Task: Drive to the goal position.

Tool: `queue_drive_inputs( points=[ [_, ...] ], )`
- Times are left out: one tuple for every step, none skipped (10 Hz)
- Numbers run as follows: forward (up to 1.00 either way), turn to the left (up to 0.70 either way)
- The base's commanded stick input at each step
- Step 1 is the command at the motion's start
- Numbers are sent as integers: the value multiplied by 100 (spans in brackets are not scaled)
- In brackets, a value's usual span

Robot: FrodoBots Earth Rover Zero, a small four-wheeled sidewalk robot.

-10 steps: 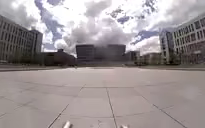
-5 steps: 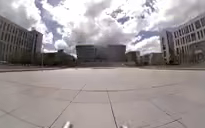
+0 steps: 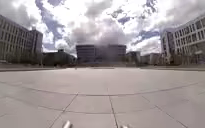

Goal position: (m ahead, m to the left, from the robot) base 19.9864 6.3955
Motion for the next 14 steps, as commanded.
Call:
queue_drive_inputs(
  points=[
    [70,-3],
    [70,0],
    [70,0],
    [70,0],
    [70,0],
    [70,0],
    [70,0],
    [70,0],
    [70,0],
    [70,0],
    [70,0],
    [70,0],
    [70,0],
    [70,0]
  ],
)
